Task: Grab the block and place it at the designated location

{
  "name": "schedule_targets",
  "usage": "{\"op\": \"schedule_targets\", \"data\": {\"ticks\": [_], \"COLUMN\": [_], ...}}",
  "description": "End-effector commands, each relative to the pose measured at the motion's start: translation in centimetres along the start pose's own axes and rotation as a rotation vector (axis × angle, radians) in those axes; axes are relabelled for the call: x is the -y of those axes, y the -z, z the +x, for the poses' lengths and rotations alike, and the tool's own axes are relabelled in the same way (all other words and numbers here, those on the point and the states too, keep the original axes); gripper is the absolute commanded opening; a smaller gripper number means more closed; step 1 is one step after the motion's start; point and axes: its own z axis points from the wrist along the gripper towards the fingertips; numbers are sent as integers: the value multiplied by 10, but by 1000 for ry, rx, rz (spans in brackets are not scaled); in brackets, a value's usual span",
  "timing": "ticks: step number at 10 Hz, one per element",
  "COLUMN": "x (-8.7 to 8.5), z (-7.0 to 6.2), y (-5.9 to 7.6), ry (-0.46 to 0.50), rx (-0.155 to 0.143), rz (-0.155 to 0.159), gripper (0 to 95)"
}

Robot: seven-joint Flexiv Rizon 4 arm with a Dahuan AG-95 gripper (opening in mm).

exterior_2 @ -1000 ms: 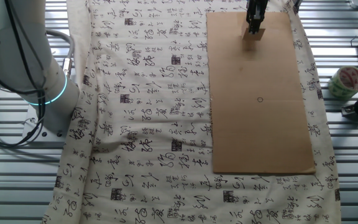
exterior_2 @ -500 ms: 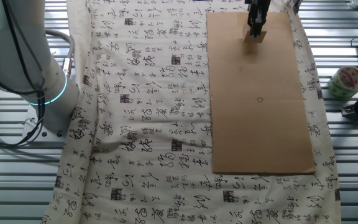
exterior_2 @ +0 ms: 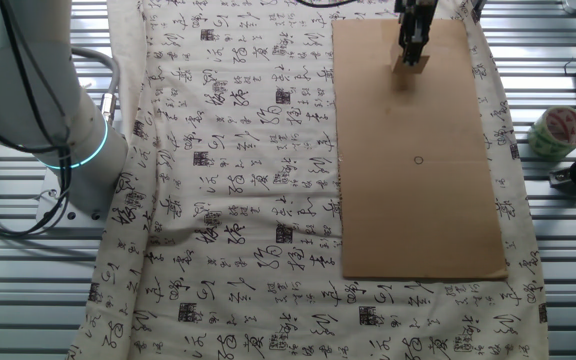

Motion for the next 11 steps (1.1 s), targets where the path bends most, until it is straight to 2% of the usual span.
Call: {"op": "schedule_targets", "data": {"ticks": [1,8,11], "x": [5,31,38], "z": [-1,4,3], "y": [0,-2,-1], "ry": [12,76,84], "rx": [-4,-3,-4], "rz": [-5,-23,-14], "gripper": [0,0,0]}}
